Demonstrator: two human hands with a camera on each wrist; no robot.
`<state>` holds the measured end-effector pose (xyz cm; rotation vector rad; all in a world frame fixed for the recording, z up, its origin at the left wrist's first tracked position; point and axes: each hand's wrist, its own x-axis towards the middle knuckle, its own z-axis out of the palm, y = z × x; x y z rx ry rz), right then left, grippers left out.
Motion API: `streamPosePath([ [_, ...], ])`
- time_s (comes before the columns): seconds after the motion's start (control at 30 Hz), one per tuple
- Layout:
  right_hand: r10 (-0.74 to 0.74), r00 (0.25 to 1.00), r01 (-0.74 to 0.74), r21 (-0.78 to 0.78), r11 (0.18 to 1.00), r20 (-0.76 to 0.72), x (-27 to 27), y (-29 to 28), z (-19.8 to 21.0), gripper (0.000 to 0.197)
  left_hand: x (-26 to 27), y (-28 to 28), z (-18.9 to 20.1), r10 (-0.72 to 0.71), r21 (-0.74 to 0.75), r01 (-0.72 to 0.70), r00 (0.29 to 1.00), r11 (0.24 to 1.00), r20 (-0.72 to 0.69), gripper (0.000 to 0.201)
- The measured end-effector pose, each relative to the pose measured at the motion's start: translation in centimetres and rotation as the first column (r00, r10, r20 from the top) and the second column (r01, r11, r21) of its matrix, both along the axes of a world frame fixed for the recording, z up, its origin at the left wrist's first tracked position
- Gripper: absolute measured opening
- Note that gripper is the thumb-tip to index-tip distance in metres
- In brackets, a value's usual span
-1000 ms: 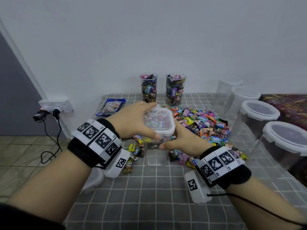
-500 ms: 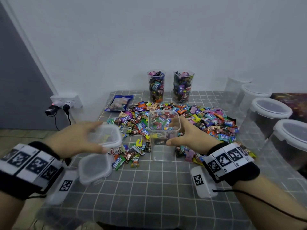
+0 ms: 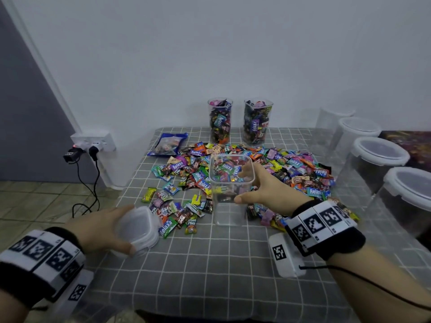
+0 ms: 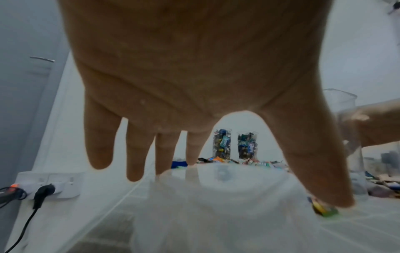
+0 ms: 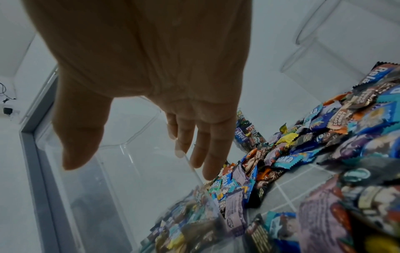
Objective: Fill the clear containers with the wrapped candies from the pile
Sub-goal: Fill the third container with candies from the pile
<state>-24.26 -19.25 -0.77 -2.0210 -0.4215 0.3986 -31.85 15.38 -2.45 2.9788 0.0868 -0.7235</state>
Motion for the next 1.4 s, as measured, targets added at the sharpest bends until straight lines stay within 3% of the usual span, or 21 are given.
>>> streamPosePath([
  [0.13,0.021,1.0,-0.021,-0.075,0.997,0.004,0.0,-0.2,0.2,0.065,0.5,-1.5,2.3,-0.057,0.022,0.055,0.995,0.998,0.082,0.131],
  [0.23,0.081,0.997,-0.072,-0.328,0.942,0.012,0.2,-1.2,0.2,0.08,1.1,-3.6,3.9,-0.137,-0.026,0.142,0.981,0.99,0.139,0.143],
  [0.3,0.074,0.997,-0.05,-0.455,0.889,0.036,0.0,-2.1,0.8,0.063,1.6,-5.4,4.6,-0.206,-0.058,0.215,0.97,0.975,0.13,0.135],
  [0.33,0.076,0.995,-0.035,-0.502,0.864,0.061,-0.2,-2.6,1.1,0.048,1.8,-6.5,4.8,-0.25,-0.071,0.258,0.963,0.964,0.1,0.121],
  [0.43,0.135,0.99,-0.072,-0.631,0.772,0.052,-0.4,-4.2,1.4,0.011,2.4,-9.6,4.6,-0.35,-0.138,0.342,0.936,0.93,-0.037,0.052],
  [0.57,0.168,0.972,-0.234,-0.743,0.627,-0.163,-0.6,-5.5,0.6,0.005,3.6,-12.3,2.1,-0.297,-0.275,0.219,0.913,0.936,-0.282,0.027],
  [0.67,0.162,0.938,-0.343,-0.756,0.558,-0.306,-0.8,-5.5,-0.2,0.009,4.8,-13.1,0.3,-0.218,-0.203,0.152,0.907,0.967,-0.361,0.011],
  [0.83,0.139,0.911,-0.397,-0.735,0.55,-0.388,0.6,-4.9,-1.2,0.016,6.7,-14.2,-1.0,-0.115,-0.154,0.06,0.919,0.986,-0.378,0.022],
  [1.17,0.17,0.96,-0.279,-0.759,0.588,-0.222,4.3,-1.8,-1.5,0.018,10.1,-15.3,-0.3,0.09,-0.28,-0.165,0.961,0.946,-0.26,0.025],
  [1.33,0.182,0.975,-0.212,-0.779,0.591,-0.127,4.9,-1.2,-1.9,0.006,11.4,-14.1,0.9,0.131,-0.435,-0.215,0.968,0.874,-0.216,0.012],
  [1.4,0.188,0.976,-0.207,-0.767,0.608,-0.115,4.9,-1.5,-2.2,0.004,11.8,-12.8,2.1,0.099,-0.413,-0.165,0.979,0.896,-0.175,0.012],
])
